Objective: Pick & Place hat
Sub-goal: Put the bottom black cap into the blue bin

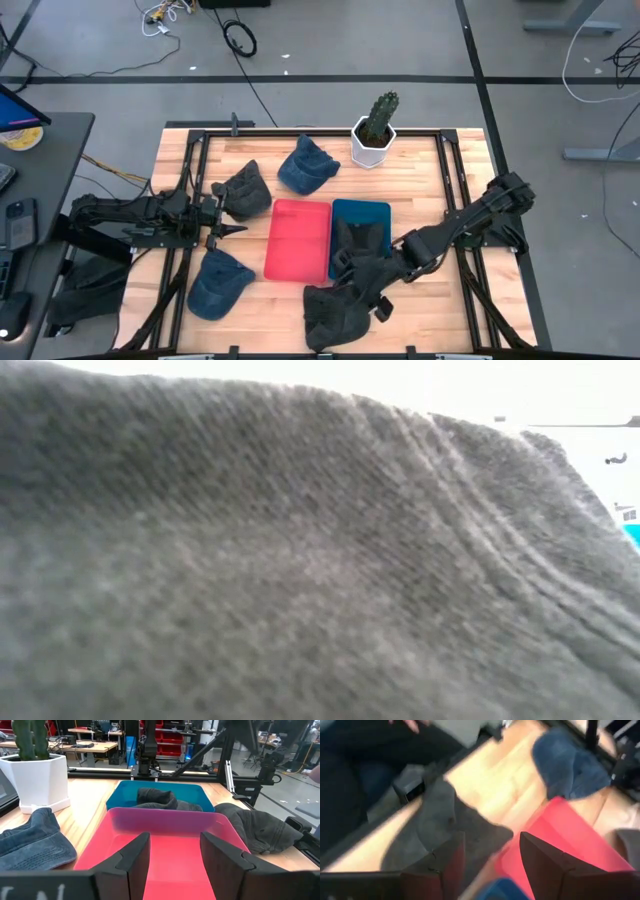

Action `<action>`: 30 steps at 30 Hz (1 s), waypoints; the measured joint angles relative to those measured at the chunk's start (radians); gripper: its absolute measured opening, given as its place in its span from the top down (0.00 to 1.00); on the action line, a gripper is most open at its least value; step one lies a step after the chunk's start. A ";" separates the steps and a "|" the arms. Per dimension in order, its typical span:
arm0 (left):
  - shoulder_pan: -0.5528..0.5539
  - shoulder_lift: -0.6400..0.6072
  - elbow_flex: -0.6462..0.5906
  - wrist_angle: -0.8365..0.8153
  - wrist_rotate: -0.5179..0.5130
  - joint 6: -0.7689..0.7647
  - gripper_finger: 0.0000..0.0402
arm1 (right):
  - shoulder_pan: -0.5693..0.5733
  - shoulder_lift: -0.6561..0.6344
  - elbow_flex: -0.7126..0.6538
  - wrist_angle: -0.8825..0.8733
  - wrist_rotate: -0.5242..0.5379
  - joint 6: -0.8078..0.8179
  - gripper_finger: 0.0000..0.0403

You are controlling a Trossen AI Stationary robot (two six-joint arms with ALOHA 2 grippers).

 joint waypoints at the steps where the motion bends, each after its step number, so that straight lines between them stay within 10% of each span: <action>1: 0.000 0.000 0.000 0.000 0.000 0.000 0.56 | 0.000 0.030 0.033 -0.037 -0.003 -0.020 0.52; 30: 0.000 0.000 0.000 0.000 0.000 0.000 0.56 | 0.040 0.386 0.226 -0.169 -0.160 -0.138 0.52</action>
